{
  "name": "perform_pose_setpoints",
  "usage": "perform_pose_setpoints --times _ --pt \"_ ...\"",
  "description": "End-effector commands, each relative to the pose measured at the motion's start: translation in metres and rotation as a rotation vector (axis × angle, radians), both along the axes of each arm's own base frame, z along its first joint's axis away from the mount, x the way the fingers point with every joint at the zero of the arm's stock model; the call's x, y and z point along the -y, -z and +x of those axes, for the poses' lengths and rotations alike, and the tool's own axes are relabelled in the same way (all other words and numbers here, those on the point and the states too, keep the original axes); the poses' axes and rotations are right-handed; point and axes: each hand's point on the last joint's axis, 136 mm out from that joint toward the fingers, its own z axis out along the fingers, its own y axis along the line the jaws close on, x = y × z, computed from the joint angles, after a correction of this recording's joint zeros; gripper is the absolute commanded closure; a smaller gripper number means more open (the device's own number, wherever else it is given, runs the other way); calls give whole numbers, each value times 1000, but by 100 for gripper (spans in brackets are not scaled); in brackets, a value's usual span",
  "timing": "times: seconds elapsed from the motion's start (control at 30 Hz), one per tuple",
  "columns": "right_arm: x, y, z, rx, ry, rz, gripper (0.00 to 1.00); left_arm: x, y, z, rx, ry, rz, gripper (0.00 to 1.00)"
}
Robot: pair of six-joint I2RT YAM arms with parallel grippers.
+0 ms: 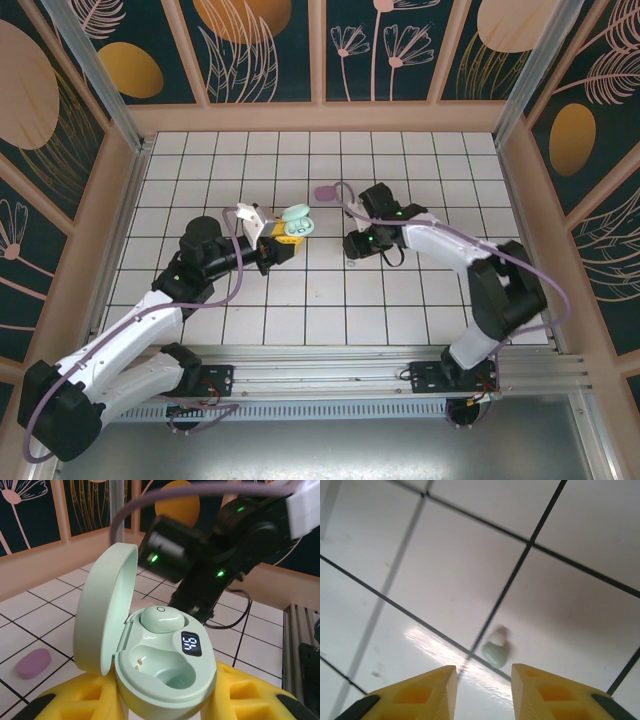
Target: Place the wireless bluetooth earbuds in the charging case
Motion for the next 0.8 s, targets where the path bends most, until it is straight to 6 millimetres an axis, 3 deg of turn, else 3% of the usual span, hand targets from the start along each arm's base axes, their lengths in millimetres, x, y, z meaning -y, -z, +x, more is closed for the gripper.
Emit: perform_pose_setpoints --times 0.0,0.17,0.37,0.77 --pt "2 -18 -8 -47 213 144 69 -3 -10 0 64 -14 -12 80" --pt "4 -15 -33 -119 419 311 81 -4 -7 3 58 -31 -6 81" --pt "-5 4 -47 -160 429 327 90 -2 -3 8 40 -41 -9 81" --pt "-6 52 -38 -212 425 215 97 2 1 16 26 -52 -18 81"
